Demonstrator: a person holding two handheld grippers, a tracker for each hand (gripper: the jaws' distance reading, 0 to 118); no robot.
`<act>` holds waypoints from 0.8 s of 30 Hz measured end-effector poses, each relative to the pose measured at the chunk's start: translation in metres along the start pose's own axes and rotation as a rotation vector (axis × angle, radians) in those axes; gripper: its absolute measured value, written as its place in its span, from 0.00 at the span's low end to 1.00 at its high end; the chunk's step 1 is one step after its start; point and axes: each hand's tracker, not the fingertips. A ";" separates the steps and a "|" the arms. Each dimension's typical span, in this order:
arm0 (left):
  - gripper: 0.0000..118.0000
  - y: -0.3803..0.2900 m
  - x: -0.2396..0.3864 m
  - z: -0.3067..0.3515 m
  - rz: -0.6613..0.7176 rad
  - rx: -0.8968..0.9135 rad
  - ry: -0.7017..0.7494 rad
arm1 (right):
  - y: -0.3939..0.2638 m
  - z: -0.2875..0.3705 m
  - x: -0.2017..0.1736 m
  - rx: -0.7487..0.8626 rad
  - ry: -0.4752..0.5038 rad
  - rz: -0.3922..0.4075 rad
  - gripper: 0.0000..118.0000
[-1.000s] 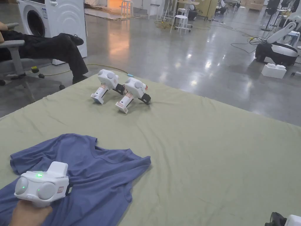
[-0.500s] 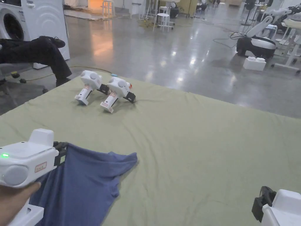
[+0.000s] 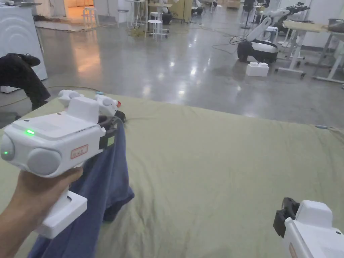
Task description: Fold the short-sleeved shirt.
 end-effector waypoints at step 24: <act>0.03 -0.100 0.275 -0.064 0.012 -0.178 -0.547 | -0.017 0.049 0.107 -0.012 -0.200 -0.072 0.00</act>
